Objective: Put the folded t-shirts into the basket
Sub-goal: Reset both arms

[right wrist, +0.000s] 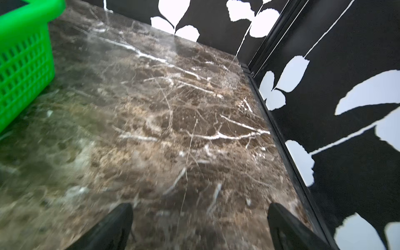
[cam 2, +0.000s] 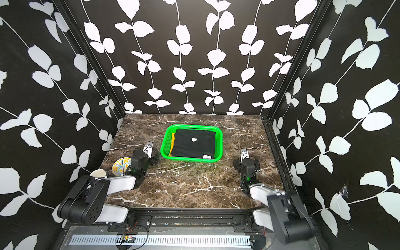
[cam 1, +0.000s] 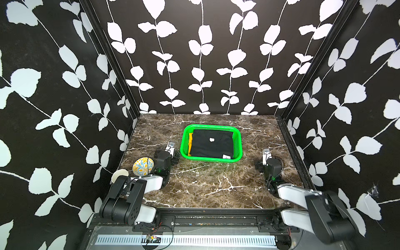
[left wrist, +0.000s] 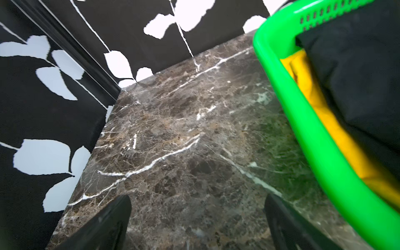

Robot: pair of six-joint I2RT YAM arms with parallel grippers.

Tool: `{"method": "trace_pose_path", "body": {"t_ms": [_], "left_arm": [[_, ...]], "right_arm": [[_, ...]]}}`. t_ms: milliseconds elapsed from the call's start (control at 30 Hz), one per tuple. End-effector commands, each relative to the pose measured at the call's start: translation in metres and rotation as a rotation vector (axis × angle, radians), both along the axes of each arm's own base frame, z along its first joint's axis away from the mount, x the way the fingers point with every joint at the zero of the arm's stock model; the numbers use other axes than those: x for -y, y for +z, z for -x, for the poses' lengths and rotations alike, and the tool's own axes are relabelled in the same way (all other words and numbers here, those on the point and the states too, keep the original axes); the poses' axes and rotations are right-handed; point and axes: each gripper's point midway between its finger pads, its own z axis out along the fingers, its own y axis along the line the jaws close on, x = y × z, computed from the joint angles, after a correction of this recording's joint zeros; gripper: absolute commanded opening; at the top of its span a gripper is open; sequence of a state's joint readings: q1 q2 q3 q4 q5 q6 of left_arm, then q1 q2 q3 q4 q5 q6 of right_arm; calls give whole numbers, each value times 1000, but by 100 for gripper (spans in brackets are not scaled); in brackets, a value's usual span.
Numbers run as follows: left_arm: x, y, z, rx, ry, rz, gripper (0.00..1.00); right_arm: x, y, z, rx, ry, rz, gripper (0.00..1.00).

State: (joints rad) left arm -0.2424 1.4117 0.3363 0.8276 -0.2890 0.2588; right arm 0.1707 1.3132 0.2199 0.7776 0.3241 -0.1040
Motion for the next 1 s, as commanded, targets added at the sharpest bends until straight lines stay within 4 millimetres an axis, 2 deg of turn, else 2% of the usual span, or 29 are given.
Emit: {"method": "trace_pose_path", "body": {"t_ms": [0, 67, 133, 200, 233, 300, 367, 967], "left_arm": [[-7, 13, -3, 88, -7, 61, 99], [-15, 8, -6, 83, 2, 109, 99], [-23, -1, -11, 71, 2, 156, 98], [-27, -6, -23, 57, -2, 187, 99], [-29, -8, -26, 30, -6, 206, 98], [-28, -14, -27, -10, -23, 226, 98], [-30, -15, -28, -28, -18, 237, 99], [-30, -15, -28, -35, -17, 238, 98]], "right_arm": [[-1, 33, -27, 186, 35, -103, 99], [5, 22, -32, 183, 36, -147, 99], [8, 19, -36, 199, 30, -162, 99], [15, 9, -37, 111, -21, -165, 99], [18, 13, -45, 103, -37, -167, 99], [8, 12, -57, 63, 18, -168, 99], [9, 7, -57, 34, 23, -178, 99], [9, 8, -56, 37, 22, -178, 99]]}}
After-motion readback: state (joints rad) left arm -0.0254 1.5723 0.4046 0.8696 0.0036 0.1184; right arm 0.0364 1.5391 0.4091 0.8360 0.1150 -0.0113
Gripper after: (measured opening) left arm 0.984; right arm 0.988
